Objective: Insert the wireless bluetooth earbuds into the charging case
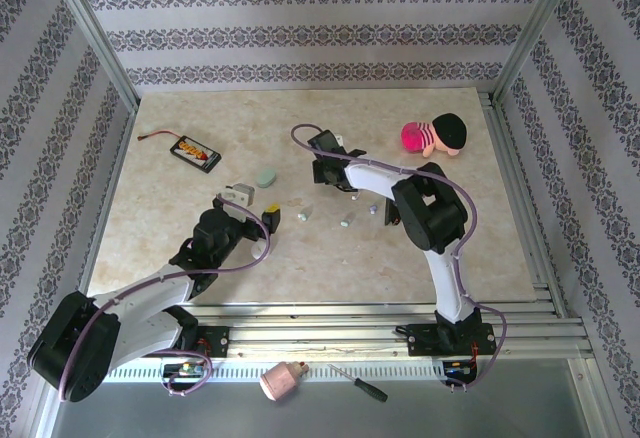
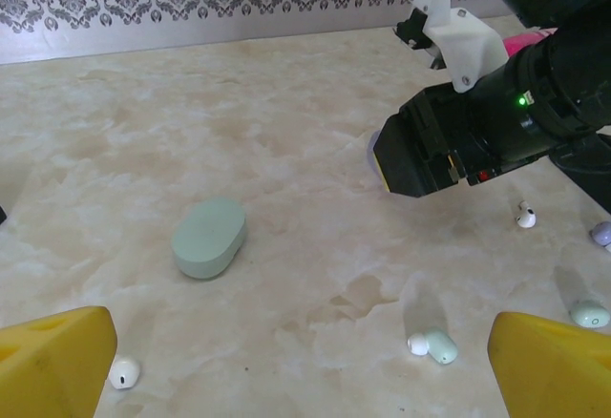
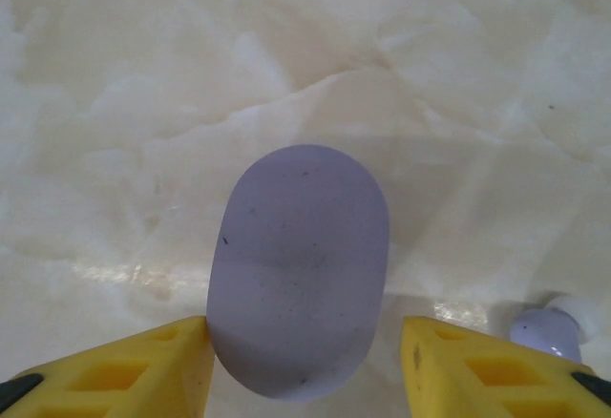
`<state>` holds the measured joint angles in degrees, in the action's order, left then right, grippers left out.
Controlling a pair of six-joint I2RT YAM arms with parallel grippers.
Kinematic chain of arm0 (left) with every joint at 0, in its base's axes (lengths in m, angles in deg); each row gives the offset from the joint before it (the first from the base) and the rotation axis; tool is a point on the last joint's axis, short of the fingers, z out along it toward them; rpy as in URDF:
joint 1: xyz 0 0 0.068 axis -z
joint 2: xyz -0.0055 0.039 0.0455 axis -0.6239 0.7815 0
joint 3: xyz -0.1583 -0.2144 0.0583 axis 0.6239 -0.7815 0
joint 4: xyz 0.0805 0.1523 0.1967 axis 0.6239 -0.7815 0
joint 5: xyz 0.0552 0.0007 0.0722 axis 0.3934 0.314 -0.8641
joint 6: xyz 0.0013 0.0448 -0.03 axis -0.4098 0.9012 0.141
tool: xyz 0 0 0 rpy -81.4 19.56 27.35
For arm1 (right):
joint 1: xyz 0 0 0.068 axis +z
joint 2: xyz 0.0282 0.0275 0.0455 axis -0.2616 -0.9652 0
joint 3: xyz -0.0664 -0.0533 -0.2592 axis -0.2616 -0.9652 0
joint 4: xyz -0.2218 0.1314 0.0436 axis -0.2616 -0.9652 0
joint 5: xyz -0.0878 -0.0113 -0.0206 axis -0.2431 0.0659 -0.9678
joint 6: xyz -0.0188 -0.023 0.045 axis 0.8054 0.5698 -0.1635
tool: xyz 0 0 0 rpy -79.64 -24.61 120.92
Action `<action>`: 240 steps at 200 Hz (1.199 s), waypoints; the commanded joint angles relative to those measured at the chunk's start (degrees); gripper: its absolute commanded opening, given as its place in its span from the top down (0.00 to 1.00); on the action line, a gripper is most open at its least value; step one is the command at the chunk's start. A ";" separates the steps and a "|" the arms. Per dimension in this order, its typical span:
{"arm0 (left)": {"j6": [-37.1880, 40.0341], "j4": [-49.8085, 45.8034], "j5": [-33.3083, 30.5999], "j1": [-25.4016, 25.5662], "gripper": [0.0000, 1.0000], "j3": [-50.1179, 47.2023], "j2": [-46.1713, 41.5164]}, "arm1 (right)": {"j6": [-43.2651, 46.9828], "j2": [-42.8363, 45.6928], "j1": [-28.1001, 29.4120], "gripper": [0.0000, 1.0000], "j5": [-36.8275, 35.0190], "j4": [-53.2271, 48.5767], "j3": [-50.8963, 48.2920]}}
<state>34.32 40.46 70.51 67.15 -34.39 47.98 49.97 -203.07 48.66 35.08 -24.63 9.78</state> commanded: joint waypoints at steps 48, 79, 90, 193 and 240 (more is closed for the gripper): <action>-1.67 2.21 1.19 1.12 0.00 0.73 2.14 | -0.09 -3.04 -0.87 0.50 0.98 -2.96 4.55; -1.65 2.44 1.29 1.06 0.01 0.88 2.68 | 0.83 -4.14 -1.15 0.50 1.64 -3.99 6.01; -1.65 2.64 1.29 1.15 0.01 1.00 2.96 | 1.09 -4.45 -1.20 0.52 1.85 -4.36 6.39; -1.00 -0.36 1.82 1.25 0.01 1.80 1.02 | 12.18 6.48 -1.23 0.63 13.00 0.10 -2.07; 1.74 -5.02 5.26 1.29 0.01 3.09 -2.67 | 26.55 19.41 -2.00 0.63 21.15 0.33 -13.24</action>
<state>33.86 39.04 72.76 67.55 -33.34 47.52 66.20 -191.18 47.50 49.29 -25.00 1.25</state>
